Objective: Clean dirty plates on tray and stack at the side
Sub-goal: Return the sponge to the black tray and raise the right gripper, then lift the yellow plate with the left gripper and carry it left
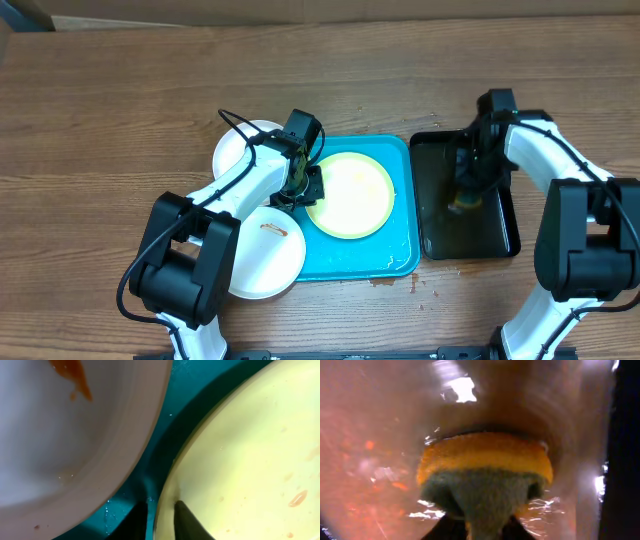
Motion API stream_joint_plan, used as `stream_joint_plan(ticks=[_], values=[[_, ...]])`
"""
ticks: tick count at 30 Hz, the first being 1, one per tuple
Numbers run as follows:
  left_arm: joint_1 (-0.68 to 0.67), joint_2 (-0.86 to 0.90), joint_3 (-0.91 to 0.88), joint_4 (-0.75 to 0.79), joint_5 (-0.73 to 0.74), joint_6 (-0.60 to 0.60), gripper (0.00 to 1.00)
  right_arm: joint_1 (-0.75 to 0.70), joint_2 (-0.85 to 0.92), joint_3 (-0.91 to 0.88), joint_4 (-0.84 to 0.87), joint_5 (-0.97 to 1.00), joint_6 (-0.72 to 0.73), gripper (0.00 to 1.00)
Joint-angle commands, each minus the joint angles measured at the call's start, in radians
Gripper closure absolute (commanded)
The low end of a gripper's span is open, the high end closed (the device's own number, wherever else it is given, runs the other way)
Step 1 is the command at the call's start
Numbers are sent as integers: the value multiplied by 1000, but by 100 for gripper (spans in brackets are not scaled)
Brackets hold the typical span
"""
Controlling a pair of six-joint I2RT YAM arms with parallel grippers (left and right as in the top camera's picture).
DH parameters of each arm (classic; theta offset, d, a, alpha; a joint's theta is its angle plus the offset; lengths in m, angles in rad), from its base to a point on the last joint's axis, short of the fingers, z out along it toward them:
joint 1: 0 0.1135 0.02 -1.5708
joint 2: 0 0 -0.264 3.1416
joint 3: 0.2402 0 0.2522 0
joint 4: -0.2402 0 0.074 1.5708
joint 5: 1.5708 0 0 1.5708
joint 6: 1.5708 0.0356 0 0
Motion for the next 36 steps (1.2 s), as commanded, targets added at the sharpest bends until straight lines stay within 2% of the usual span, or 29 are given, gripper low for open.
stream_joint_plan(ticks=[1,3,6,11,13,15,18,20,21,25,32,36], values=[[4,16,2,0,10,-5,72,1,-26,-15,16,6,6,66],[4,16,2,0,10,-5,66,-2,-31,5,5,-33,9,65],[4,16,2,0,10,-5,63,-11,-37,101,-68,-104,10,63],[2,16,2,-1,10,-5,59,-76,-38,369,-273,-42,61,52],[-8,16,1,-8,10,-5,60,-117,-38,425,-310,-42,61,19],[-21,16,0,-11,10,-5,61,-164,-38,446,-319,-42,68,0],[-42,16,0,2,3,-5,72,-229,-38,440,-338,-46,92,0],[-52,16,0,14,3,-5,92,-262,-38,435,-361,-46,91,0],[-53,16,0,20,3,-5,96,-275,-38,435,-367,-45,91,0],[-47,15,29,15,4,27,96,-311,-38,435,-367,-45,91,0],[-8,-12,190,-103,-4,159,96,-318,-38,435,-336,-45,91,0],[10,-19,278,-161,-32,181,96,-318,-38,435,-316,-45,91,0]])
